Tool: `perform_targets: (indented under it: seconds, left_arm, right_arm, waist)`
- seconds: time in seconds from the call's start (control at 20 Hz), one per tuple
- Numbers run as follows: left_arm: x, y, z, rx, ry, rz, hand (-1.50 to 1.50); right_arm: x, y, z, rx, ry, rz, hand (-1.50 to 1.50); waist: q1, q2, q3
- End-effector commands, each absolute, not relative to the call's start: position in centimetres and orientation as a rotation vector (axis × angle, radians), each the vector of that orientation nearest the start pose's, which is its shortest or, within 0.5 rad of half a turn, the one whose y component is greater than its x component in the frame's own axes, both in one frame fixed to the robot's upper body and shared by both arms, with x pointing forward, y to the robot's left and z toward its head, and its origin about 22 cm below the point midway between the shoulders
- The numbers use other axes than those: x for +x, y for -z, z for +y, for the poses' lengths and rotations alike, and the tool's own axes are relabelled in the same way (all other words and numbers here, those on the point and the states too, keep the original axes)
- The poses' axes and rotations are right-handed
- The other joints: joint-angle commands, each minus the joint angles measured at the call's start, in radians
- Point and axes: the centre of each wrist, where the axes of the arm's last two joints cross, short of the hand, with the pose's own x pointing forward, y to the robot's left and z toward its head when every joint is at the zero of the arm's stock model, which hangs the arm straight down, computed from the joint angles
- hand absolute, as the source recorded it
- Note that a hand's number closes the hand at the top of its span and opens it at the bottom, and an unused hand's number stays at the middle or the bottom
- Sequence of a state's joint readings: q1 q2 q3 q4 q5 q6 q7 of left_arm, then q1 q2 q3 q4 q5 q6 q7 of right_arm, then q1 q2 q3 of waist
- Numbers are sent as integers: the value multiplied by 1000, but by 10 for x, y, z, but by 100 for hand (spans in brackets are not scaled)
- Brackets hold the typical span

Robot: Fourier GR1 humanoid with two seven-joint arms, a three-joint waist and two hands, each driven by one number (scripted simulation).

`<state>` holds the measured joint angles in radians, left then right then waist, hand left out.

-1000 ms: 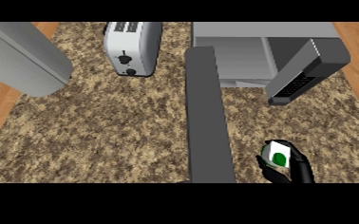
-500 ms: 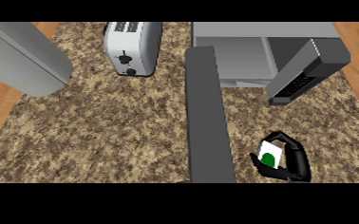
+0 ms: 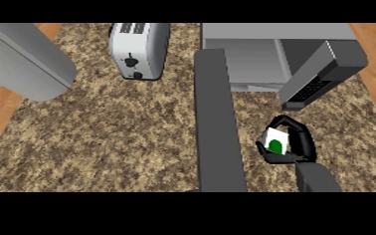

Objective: Pick up the milk, place it into the microwave and close the microwave

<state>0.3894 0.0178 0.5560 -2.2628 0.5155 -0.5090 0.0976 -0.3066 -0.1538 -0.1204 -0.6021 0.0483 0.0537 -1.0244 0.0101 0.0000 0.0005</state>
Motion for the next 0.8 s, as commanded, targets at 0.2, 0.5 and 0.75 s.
perform_targets:
  seconds: [0.2,0.5,0.75]
  left_arm:
    - [108,-116,356,37,-67,-1944,-150]
    - [88,-118,357,35,-48,-1944,-150]
    - [79,-103,375,11,-51,-1950,-150]
  right_arm:
    - [292,87,-240,16,-217,-2011,150]
    - [310,53,-218,-69,-193,-1990,150]
    - [342,37,-189,-149,-233,-2014,150]
  waist:
    - [-12,-2,-1]
    - [-5,-2,-1]
    - [6,1,-1]
